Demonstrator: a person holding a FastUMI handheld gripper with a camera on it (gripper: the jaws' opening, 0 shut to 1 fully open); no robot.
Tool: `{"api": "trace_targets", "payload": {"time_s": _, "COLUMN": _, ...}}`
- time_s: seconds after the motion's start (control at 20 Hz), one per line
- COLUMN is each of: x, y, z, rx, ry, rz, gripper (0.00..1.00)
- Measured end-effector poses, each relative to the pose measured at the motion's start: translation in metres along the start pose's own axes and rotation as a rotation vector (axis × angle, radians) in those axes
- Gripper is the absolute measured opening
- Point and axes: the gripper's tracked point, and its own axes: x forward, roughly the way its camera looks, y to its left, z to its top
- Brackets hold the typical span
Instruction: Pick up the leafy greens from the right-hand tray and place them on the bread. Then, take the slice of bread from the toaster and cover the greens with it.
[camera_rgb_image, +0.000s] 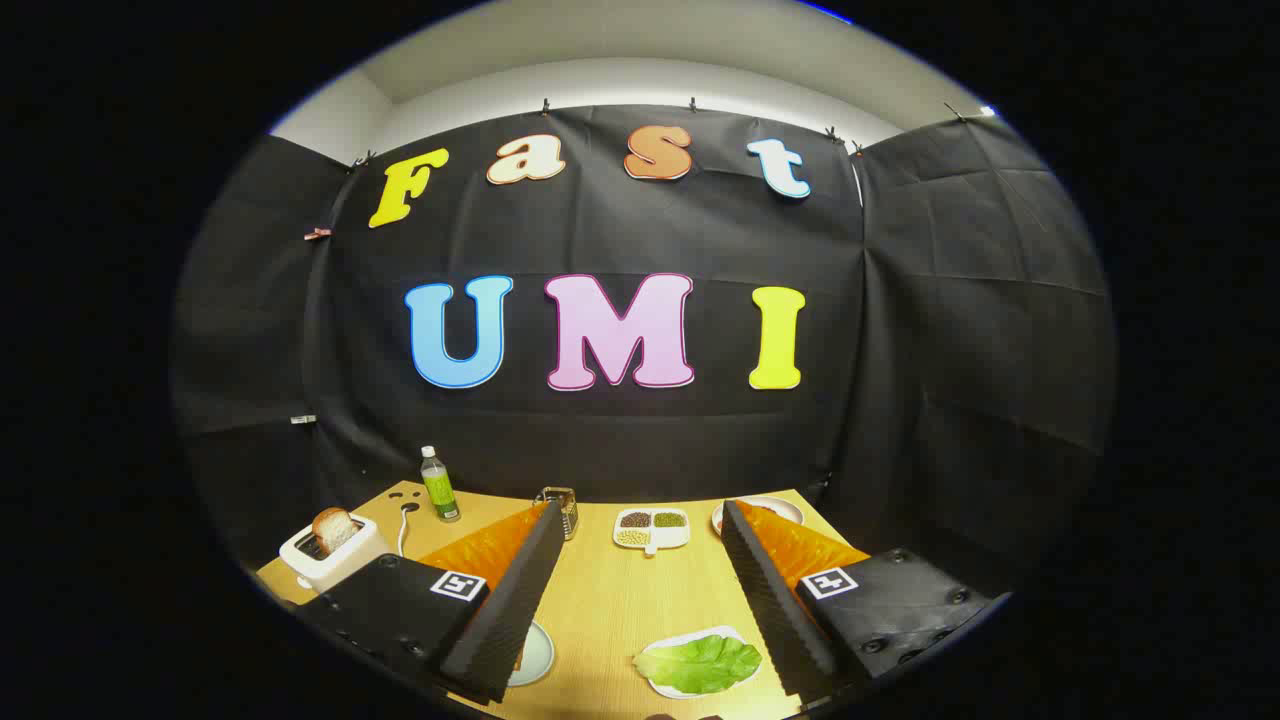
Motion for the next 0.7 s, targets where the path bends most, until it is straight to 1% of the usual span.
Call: {"api": "trace_targets", "payload": {"time_s": 0.7, "x": -0.0018, "y": -0.0038, "z": -0.0075, "rx": 0.007, "ry": 0.018, "rz": -0.006, "gripper": 0.98}}
